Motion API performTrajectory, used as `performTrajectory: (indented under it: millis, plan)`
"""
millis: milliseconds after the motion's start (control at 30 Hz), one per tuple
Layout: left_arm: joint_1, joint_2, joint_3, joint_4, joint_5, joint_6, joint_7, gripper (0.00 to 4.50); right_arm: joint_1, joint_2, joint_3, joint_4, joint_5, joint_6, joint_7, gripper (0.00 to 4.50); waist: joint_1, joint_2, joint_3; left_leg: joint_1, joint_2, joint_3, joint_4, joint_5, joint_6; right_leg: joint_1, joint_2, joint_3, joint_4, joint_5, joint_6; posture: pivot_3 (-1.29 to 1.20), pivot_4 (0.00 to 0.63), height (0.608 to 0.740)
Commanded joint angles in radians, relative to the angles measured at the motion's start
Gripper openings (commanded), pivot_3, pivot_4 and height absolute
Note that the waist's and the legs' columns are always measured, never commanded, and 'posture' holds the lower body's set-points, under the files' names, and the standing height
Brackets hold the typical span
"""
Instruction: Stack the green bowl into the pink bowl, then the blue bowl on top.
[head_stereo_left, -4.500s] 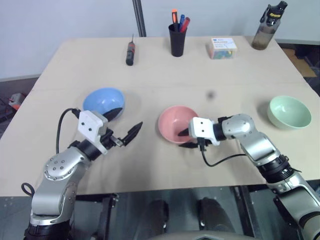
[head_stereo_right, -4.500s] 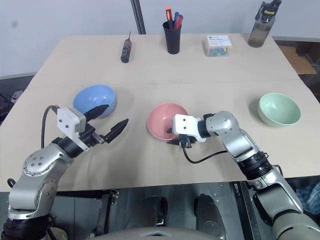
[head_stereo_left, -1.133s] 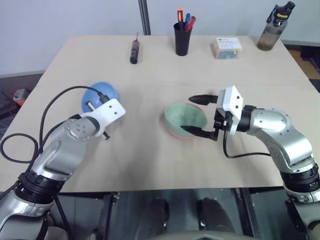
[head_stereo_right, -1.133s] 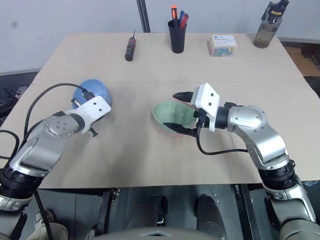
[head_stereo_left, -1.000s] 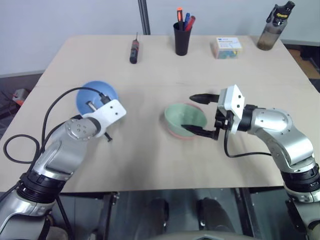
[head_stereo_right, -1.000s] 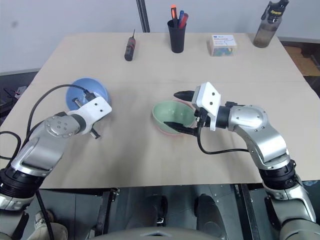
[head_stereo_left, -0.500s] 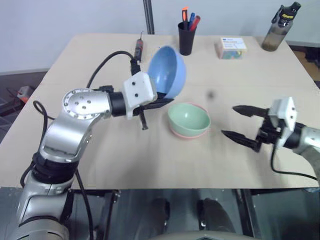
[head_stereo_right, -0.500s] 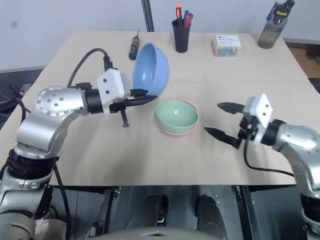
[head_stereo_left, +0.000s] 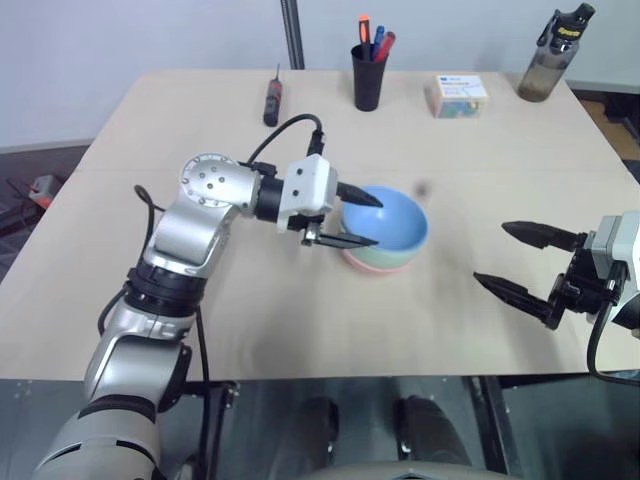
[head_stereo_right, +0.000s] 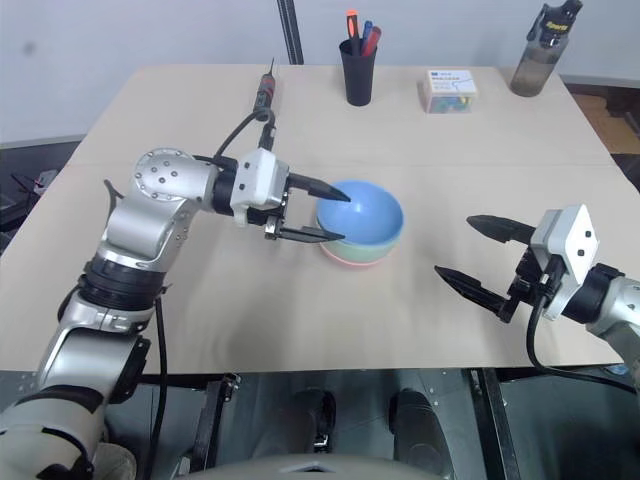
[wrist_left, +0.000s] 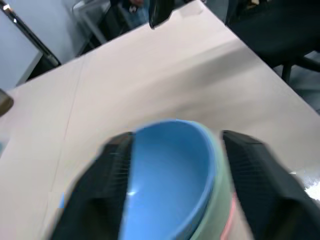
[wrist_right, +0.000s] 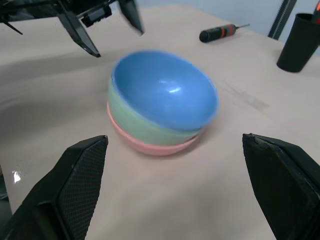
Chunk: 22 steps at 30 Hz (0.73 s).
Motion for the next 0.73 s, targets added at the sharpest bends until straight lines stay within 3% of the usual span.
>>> performTrajectory:
  millis: [33, 267, 467, 733]
  plan:
    - [-0.014, 0.012, 0.089, -0.014, -0.015, 0.029, 0.076, 3.93, 0.001, -0.018, -0.036, -0.038, 0.017, -0.018, -0.008, 4.5, 0.0, 0.0, 0.0, 0.0, 0.0, 0.0, 0.0, 0.0, 0.0, 0.0, 0.0, 0.0, 0.0, 0.0, 0.0, 0.0, 0.15, 0.74]
    - [0.154, 0.083, 0.288, -0.101, -0.081, 0.158, 0.235, 3.93, -0.036, -0.039, 0.011, 0.01, -0.004, -0.037, 0.012, 4.5, -0.004, 0.001, 0.0, 0.0, 0.002, 0.0, 0.002, 0.0, 0.001, 0.0, 0.0, 0.001, 0.001, 0.0, 0.0, 0.0, 0.15, 0.74]
    - [0.597, 0.183, 0.546, -0.357, -0.174, 0.35, 0.319, 3.93, -0.057, -0.099, 0.035, 0.126, -0.052, -0.073, 0.09, 4.5, -0.001, 0.001, 0.0, 0.0, 0.003, 0.001, 0.003, -0.001, 0.002, 0.0, -0.001, 0.002, 0.0, 0.0, 0.0, 0.0, 0.15, 0.74]
    - [0.866, 0.244, 0.666, -0.444, -0.205, 0.398, 0.316, 3.93, -0.047, -0.137, 0.051, 0.19, -0.095, -0.108, 0.159, 4.5, 0.028, 0.001, 0.0, 0.003, 0.002, -0.002, 0.003, -0.002, 0.002, 0.004, -0.003, -0.001, 0.0, 0.0, 0.0, 0.0, 0.15, 0.74]
